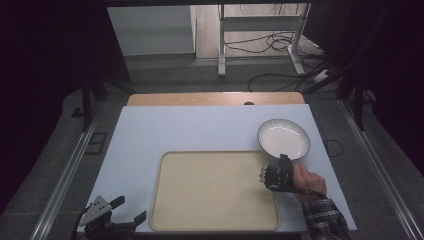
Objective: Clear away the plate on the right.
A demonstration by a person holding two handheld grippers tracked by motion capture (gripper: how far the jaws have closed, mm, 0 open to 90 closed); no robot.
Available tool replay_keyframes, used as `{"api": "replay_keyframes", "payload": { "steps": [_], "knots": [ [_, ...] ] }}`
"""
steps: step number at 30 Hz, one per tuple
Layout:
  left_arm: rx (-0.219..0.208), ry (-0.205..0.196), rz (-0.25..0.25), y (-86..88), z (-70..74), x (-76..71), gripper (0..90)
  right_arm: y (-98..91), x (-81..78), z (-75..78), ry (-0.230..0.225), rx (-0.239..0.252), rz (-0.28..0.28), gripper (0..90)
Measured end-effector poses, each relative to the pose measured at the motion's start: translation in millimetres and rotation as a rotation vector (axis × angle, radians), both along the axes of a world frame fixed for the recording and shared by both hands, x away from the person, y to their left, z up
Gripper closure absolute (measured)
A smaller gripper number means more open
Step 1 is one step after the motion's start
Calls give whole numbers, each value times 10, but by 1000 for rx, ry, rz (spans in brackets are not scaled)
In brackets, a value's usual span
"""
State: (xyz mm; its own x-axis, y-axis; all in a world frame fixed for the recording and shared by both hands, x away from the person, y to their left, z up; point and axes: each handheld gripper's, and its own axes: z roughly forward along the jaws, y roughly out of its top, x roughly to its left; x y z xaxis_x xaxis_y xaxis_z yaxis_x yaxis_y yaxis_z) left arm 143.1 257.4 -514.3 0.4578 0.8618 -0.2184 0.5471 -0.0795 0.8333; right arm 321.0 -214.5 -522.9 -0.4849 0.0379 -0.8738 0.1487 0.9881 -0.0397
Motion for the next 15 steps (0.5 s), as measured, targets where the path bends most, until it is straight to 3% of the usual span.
{"api": "replay_keyframes", "payload": {
  "steps": [4, 15],
  "knots": [
    [1, 0, -1, -1, 0, 1, 42, 62, -93, 30, -22, 15, 41, 772],
    [1, 0, -1, -1, 0, 2, 42, 237, -299, 87, -23, 24, 112, 770]
  ]
}}
